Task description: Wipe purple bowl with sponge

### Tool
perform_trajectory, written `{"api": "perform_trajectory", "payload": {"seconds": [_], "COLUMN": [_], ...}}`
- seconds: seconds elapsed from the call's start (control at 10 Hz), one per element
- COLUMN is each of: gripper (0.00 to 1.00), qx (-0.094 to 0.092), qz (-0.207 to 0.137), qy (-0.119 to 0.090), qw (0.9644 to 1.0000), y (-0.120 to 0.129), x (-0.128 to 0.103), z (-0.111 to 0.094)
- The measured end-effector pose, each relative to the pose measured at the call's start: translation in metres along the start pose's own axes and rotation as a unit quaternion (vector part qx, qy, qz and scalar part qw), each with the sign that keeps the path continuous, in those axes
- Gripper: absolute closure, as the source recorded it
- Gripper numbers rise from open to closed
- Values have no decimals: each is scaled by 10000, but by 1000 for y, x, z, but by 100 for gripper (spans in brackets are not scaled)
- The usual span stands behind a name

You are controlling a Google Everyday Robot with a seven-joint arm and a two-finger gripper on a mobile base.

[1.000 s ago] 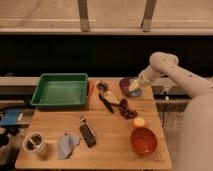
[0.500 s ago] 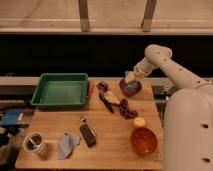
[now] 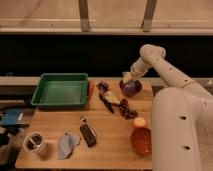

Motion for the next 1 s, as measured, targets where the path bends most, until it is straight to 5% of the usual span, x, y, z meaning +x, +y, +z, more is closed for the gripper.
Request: {"api": "perform_trajectory", "payload": {"seconds": [0.6, 1.0], "gripper": [91, 91], "qx": [318, 544], "qz": [228, 440], "qy": [146, 95], "qw": [9991, 9975], "y": [-23, -51], "x": [16, -7], "z": [-7, -17]}}
